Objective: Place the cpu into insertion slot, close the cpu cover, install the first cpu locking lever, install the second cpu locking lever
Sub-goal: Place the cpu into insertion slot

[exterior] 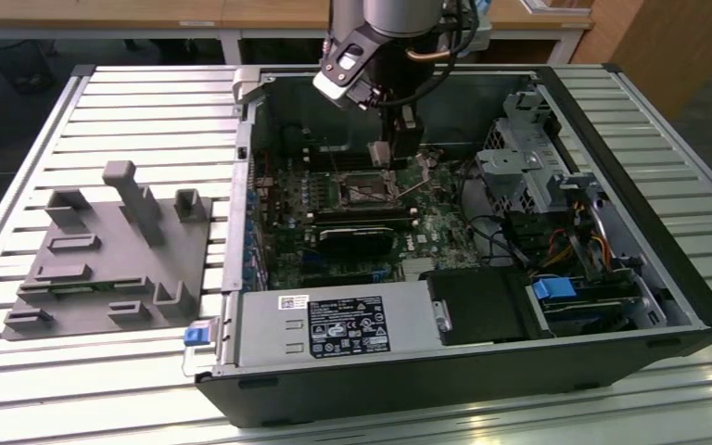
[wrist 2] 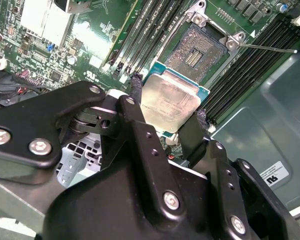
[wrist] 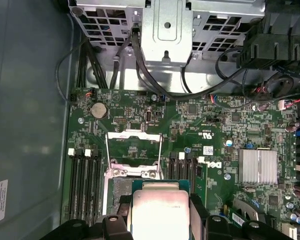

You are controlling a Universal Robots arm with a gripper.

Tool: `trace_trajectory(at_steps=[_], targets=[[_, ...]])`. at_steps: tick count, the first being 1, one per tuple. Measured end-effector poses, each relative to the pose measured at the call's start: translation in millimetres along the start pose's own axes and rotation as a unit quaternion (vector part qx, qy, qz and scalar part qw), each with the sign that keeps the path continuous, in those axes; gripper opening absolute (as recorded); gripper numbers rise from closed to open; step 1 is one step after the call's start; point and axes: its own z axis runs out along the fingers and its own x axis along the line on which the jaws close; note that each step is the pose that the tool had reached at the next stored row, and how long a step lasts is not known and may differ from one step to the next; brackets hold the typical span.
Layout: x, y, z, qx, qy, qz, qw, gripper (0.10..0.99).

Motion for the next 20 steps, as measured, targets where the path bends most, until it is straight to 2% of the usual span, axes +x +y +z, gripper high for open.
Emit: trace_trajectory(at_steps=[15, 20], targets=[[3.1, -4.0, 10.6, -0.0002, 0.0, 0.0, 1.0, 0.541], [5.1, -5.0, 17.0, -0.0003, 0.0, 0.0, 1.0, 0.541]])
